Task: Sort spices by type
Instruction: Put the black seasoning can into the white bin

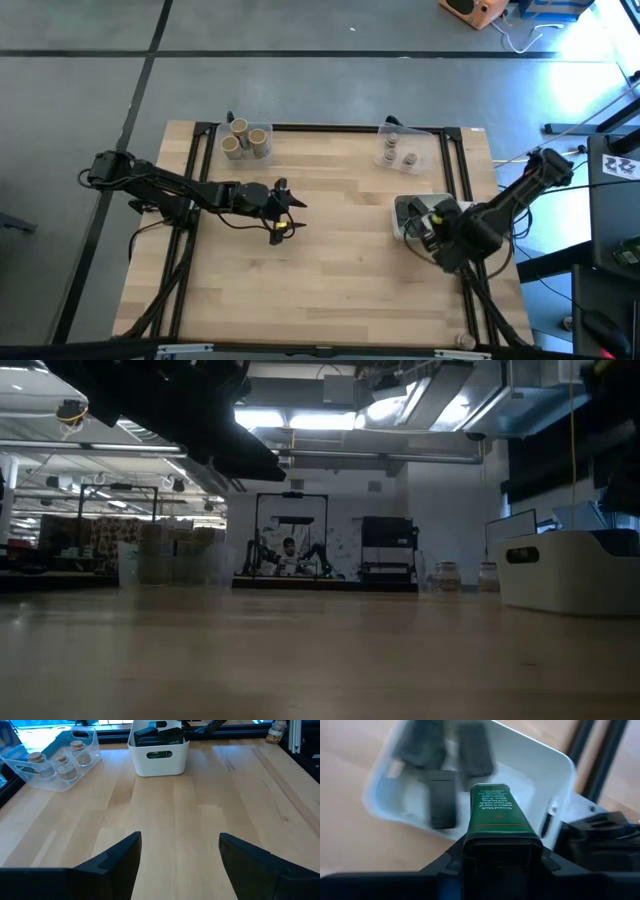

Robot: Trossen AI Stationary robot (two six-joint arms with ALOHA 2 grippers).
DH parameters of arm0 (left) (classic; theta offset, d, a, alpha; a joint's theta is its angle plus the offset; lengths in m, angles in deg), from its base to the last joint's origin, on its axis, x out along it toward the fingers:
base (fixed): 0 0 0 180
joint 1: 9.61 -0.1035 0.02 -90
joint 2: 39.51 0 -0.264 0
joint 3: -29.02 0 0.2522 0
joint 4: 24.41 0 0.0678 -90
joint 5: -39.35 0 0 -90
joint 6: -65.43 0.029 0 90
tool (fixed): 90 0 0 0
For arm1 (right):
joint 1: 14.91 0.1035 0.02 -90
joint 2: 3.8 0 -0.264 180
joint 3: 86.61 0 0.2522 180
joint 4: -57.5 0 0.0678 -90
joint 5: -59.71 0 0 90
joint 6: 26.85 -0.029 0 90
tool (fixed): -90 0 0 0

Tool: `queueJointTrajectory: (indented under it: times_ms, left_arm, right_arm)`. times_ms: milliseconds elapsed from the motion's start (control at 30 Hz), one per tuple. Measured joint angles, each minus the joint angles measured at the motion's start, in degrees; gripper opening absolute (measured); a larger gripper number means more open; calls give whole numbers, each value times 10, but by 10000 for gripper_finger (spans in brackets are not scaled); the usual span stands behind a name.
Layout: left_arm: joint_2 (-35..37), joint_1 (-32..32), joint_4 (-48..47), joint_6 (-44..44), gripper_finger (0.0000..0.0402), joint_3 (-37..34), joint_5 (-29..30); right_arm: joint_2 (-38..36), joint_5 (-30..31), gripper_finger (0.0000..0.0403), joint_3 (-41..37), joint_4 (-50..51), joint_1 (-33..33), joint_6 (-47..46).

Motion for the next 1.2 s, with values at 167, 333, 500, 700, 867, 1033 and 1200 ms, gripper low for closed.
queueJointTrajectory:
  times_ms: [167, 333, 500, 700, 867, 1033, 1200]
  left_arm:
    - [0, 0, 0, 5, 248, 0, 0]
    - [0, 0, 0, 11, 248, 0, 0]
    - [0, 0, 1, 12, 248, 0, 0]
    - [0, 0, 1, 11, 248, 0, 0]
    - [0, 0, 1, 15, 248, 0, 0]
    - [0, 0, 1, 15, 248, 0, 0]
    - [0, 0, 1, 15, 248, 0, 0]
  right_arm:
    - [-63, -22, 117, -80, -14, -24, -14]
    - [-84, -22, 117, -135, -77, -52, 2]
    - [-81, -32, 123, -156, -95, -77, 18]
    - [-80, -27, 146, -154, -96, -90, 19]
    - [-80, -27, 151, -154, -96, -89, 18]
    - [-80, -25, 166, -154, -94, -89, 18]
    - [-80, -22, 221, -154, -92, -89, 22]
